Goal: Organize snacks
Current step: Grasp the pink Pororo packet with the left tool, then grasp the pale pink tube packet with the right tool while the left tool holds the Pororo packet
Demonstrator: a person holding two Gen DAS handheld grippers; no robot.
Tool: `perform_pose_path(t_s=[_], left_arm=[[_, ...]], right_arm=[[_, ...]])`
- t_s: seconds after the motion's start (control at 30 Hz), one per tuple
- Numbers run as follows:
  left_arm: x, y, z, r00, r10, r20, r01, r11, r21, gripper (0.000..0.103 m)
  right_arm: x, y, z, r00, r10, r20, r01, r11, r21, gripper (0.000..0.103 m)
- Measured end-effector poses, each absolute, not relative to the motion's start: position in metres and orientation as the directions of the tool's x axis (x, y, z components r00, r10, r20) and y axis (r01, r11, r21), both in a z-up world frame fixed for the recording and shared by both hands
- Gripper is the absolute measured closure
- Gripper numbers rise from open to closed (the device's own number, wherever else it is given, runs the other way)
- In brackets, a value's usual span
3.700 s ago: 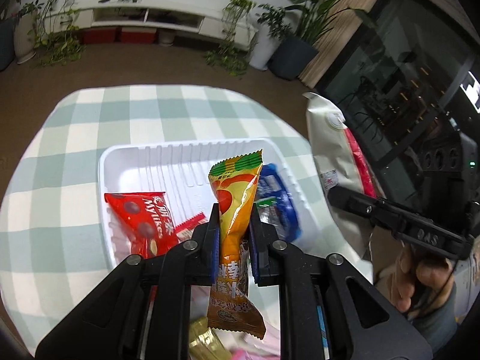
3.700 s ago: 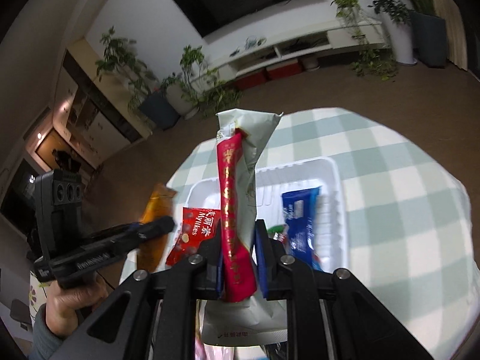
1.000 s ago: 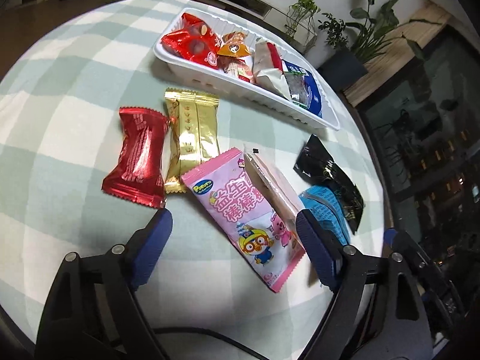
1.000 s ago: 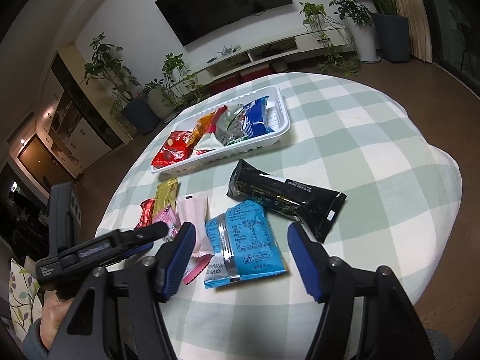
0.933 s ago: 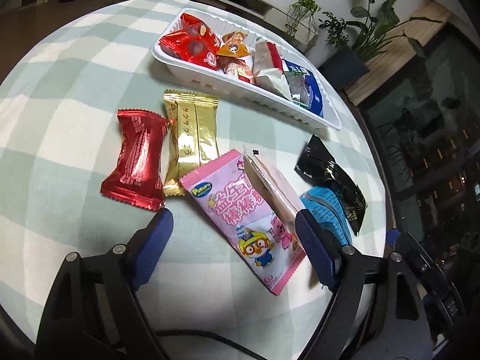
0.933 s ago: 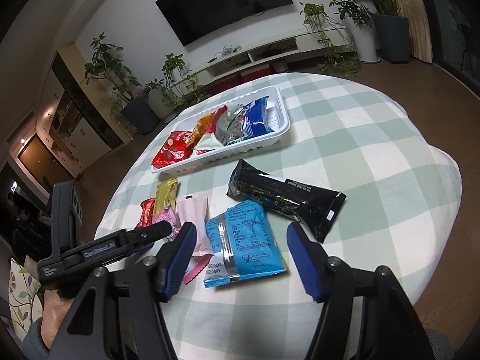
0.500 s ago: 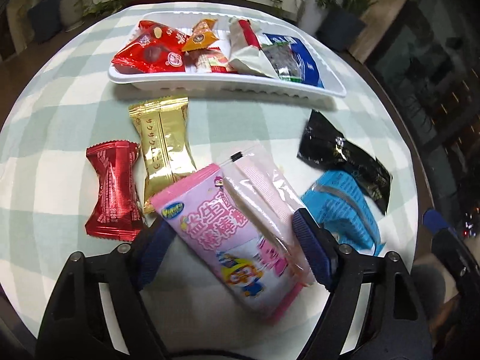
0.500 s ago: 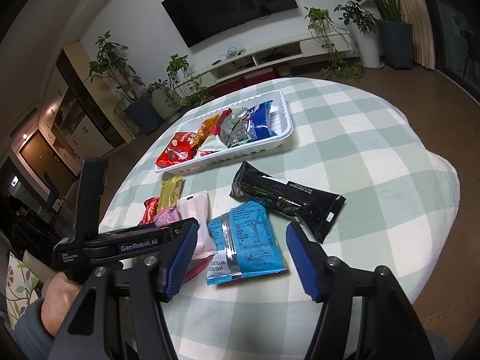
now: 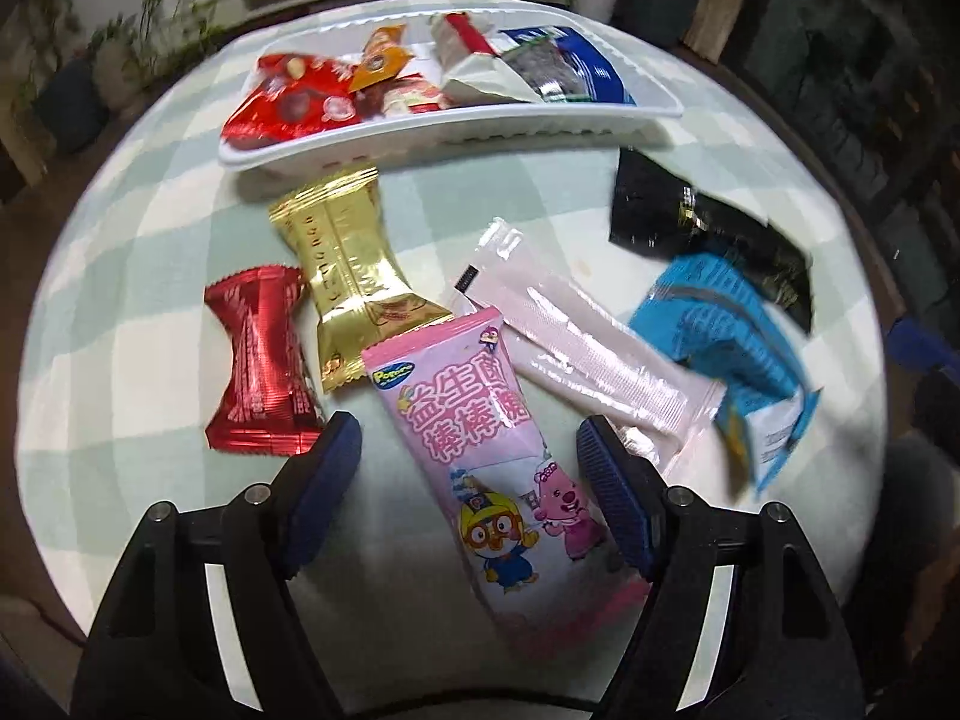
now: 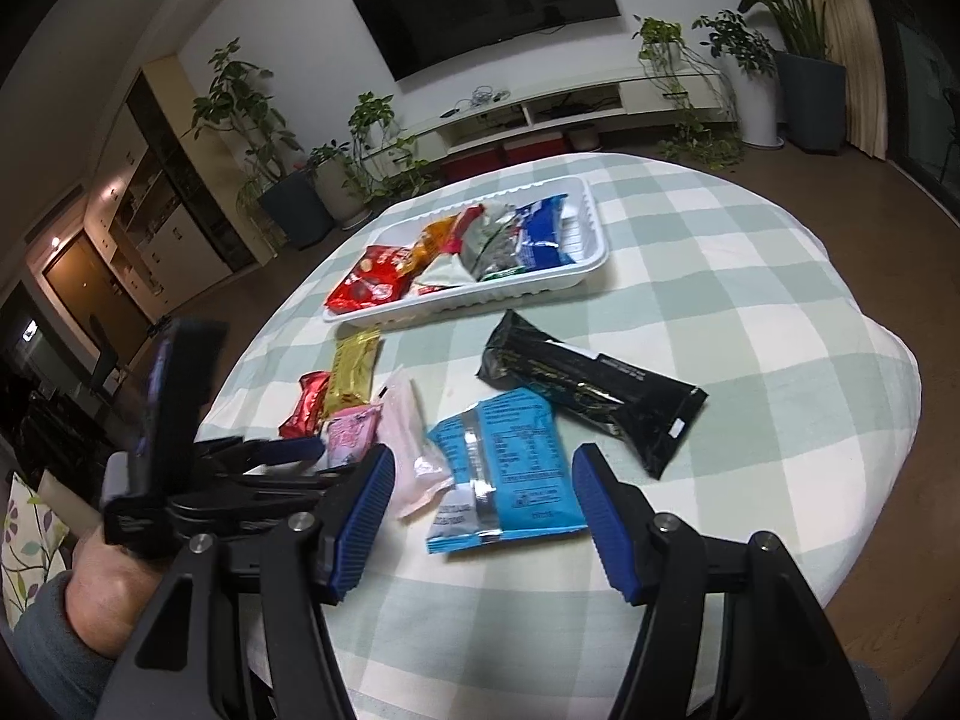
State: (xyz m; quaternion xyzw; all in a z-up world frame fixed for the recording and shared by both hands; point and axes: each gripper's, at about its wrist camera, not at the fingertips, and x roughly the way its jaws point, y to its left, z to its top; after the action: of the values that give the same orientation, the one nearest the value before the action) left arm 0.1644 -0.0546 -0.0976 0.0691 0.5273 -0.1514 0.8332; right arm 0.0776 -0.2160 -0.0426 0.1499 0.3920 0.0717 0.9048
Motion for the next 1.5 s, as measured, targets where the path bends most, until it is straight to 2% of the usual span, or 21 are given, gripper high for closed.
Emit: perform_pose_path(t_s=[0.07,0.13,0.17,0.2,0.47,0.57,0.73,0.83,0.87,1.07,1.3,1.37,1.5], left_arm=[[0.162,-0.052,-0.097,0.406,-0.184,-0.895,0.33,0.943,-0.044,0.035],[0.162,-0.049,-0.095,0.41,-0.181,-0.894,0.335,0.942,-0.037,0.05],[0.161,-0.046,-0.094,0.41,-0.185,-0.893,0.337,0.941,-0.04,0.065],[0.161,-0.043,-0.092,0.405,-0.191,-0.894,0.341,0.939,-0.046,0.068],[0.139,-0.031,-0.091,0.41,-0.201,-0.89,0.404,0.915,-0.021,0.07],[0.129,-0.022,-0.09,0.408,-0.231,-0.883,0.405,0.913,-0.052,0.07],[0.117,0.0,-0.084,0.413,-0.266,-0.871,0.381,0.919,-0.101,0.076],[0.114,0.013,-0.082,0.422,-0.275,-0.864,0.364,0.924,-0.117,0.077],[0.114,0.017,-0.083,0.422,-0.279,-0.862,0.357,0.926,-0.125,0.077],[0.113,0.029,-0.08,0.429,-0.304,-0.85,0.349,0.924,-0.154,0.077],[0.113,0.035,-0.08,0.433,-0.332,-0.838,0.339,0.921,-0.19,0.078],[0.112,0.036,-0.079,0.435,-0.339,-0.834,0.341,0.92,-0.196,0.078],[0.113,0.037,-0.077,0.436,-0.355,-0.827,0.339,0.916,-0.214,0.078]], right_arm=[[0.076,-0.213,-0.04,0.682,0.246,-0.689,-0.021,0.948,0.317,0.038],[0.076,-0.212,-0.039,0.682,0.239,-0.691,-0.023,0.951,0.307,0.038],[0.076,-0.212,-0.039,0.682,0.239,-0.691,-0.023,0.952,0.307,0.038],[0.076,-0.212,-0.039,0.681,0.241,-0.691,-0.025,0.951,0.307,0.038],[0.082,-0.19,-0.04,0.651,0.249,-0.717,-0.085,0.963,0.257,0.038],[0.091,-0.182,-0.038,0.64,0.243,-0.729,-0.112,0.968,0.225,0.038],[0.116,-0.154,-0.044,0.578,0.263,-0.772,-0.237,0.96,0.15,0.045],[0.133,-0.136,-0.053,0.515,0.267,-0.815,-0.308,0.944,0.115,0.046],[0.14,-0.13,-0.058,0.488,0.274,-0.829,-0.336,0.935,0.111,0.05],[0.167,-0.111,-0.083,0.431,0.196,-0.881,-0.366,0.93,0.028,0.052],[0.182,-0.101,-0.101,0.365,0.148,-0.919,-0.399,0.917,-0.011,0.064],[0.185,-0.1,-0.103,0.356,0.141,-0.924,-0.4,0.916,-0.015,0.064],[0.188,-0.098,-0.103,0.341,0.145,-0.929,-0.394,0.919,-0.001,0.076]])
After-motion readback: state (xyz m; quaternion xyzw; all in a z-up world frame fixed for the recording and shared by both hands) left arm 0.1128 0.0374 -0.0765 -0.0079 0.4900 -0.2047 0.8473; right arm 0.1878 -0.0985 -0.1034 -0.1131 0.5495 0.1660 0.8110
